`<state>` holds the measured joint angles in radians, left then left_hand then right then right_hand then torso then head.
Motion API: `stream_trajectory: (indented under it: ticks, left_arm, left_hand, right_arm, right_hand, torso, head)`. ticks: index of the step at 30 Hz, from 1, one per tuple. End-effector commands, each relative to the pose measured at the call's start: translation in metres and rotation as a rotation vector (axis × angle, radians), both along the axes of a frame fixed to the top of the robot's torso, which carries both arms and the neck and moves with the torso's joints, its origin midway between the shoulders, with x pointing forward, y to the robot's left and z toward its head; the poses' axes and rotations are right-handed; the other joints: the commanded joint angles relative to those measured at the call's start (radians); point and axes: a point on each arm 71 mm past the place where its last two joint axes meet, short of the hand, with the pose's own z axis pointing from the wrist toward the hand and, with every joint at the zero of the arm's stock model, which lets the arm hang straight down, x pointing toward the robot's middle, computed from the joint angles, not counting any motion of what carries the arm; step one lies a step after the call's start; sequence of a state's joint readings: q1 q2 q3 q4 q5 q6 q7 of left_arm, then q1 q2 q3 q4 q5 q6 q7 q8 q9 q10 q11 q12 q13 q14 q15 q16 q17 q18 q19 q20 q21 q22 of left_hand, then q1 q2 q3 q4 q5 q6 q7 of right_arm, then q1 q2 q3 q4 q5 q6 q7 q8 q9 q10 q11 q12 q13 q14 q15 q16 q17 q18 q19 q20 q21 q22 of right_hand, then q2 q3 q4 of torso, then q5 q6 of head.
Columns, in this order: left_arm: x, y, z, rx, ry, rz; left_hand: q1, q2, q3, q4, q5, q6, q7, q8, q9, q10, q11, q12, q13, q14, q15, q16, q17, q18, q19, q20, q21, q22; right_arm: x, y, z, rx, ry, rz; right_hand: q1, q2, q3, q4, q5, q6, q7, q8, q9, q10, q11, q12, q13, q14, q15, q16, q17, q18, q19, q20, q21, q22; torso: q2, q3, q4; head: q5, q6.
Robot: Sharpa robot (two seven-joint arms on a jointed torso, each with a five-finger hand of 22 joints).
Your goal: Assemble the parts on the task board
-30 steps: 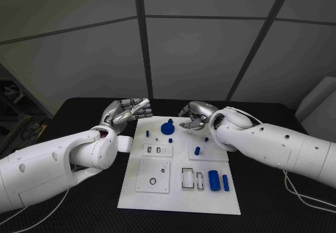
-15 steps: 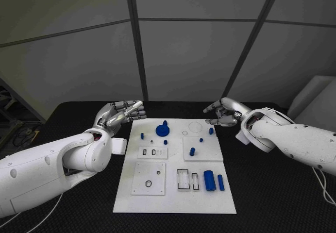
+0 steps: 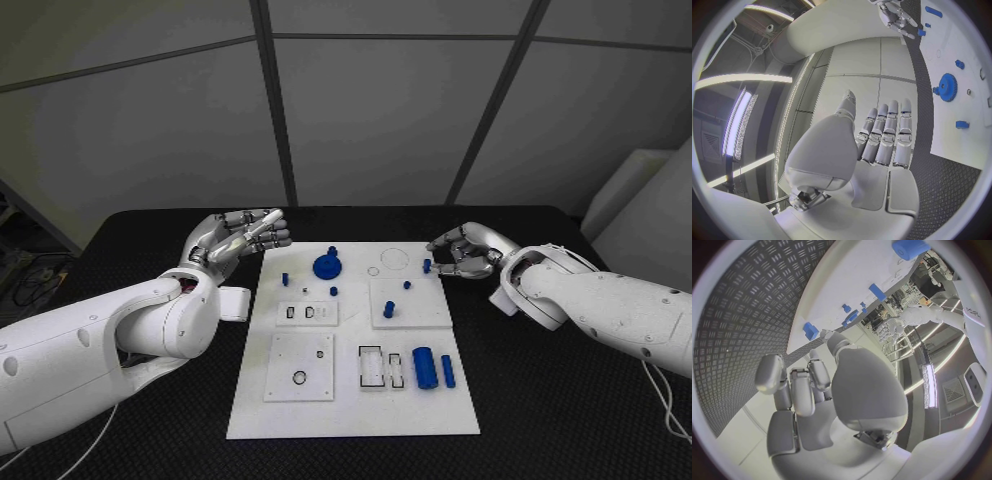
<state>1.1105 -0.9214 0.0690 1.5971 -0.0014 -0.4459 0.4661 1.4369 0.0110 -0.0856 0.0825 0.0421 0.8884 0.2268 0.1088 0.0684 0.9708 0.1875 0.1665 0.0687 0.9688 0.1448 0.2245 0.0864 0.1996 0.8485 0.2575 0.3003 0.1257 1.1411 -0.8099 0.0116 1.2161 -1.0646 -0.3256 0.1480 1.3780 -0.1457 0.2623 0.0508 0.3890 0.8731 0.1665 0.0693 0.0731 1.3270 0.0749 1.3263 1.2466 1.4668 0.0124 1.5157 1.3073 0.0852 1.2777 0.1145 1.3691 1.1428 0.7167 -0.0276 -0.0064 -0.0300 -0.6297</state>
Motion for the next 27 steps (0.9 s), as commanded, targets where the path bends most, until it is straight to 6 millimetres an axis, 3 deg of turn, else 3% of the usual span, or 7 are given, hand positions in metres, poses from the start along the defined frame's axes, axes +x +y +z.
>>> stream_trajectory:
  ticks: [1,10,17,27]
  left_arm:
    - [0.0002,-0.0018,0.0009,0.001,-0.013,-0.019]
    - [0.0010,-0.0001,-0.0004,0.003,-0.011,-0.014]
    - [0.0014,0.0001,-0.0007,0.004,-0.010,-0.013]
    - [0.0013,-0.0002,-0.0009,0.004,-0.008,-0.014]
  left_hand:
    - [0.000,0.008,0.002,-0.006,0.005,0.008,0.009,0.002,0.001,0.007,-0.003,0.003,0.001,0.006,0.002,-0.002,0.000,-0.018,-0.001,-0.001,-0.006,-0.002]
    - [0.000,0.008,0.002,-0.007,0.005,0.008,0.010,0.002,0.001,0.007,-0.002,0.003,0.001,0.006,0.001,-0.002,0.000,-0.018,-0.001,-0.001,-0.006,-0.002]
    - [0.000,0.008,0.001,-0.008,0.005,0.007,0.010,0.000,0.001,0.005,-0.002,0.001,0.000,0.007,0.001,-0.002,0.000,-0.018,0.000,-0.001,-0.006,-0.002]
    - [0.000,0.008,0.000,-0.009,0.005,0.006,0.011,-0.001,0.000,0.004,-0.001,-0.001,-0.001,0.007,0.001,-0.002,0.000,-0.018,0.000,-0.002,-0.006,-0.002]
  right_arm:
    - [0.0003,0.0023,-0.0030,-0.004,0.005,0.020]
    - [0.0022,0.0004,-0.0095,-0.030,0.008,0.001]
    - [0.0038,-0.0001,-0.0106,-0.034,0.007,-0.014]
    - [0.0063,0.0050,-0.0127,-0.036,0.018,-0.017]
  right_hand:
    - [0.005,-0.002,-0.007,-0.002,-0.006,-0.008,0.001,-0.005,-0.002,0.000,0.006,-0.001,0.003,0.072,-0.005,0.001,0.125,0.001,0.005,0.002,0.000,0.004]
    - [0.000,-0.002,-0.015,0.000,-0.009,-0.012,0.003,-0.005,-0.002,0.007,0.008,0.005,0.011,0.075,-0.004,0.005,0.135,-0.001,0.013,0.003,0.005,0.015]
    - [-0.003,0.001,-0.020,0.002,-0.009,-0.013,0.004,-0.004,-0.002,0.014,0.009,0.012,0.018,0.076,-0.003,0.007,0.141,-0.004,0.022,0.004,0.011,0.027]
    - [-0.005,0.024,-0.032,0.005,-0.015,0.034,0.007,0.021,0.008,0.031,0.011,0.028,0.037,0.079,0.000,0.011,0.150,-0.007,0.036,0.007,0.020,0.044]
  torso:
    - [0.000,-0.0020,0.0024]
    - [0.000,-0.0025,-0.0009]
    - [-0.001,-0.0026,0.0012]
    - [0.000,-0.0027,0.0010]
  head:
    - [-0.002,-0.002]
    - [-0.003,-0.005]
    - [-0.004,-0.007]
    - [-0.003,-0.008]
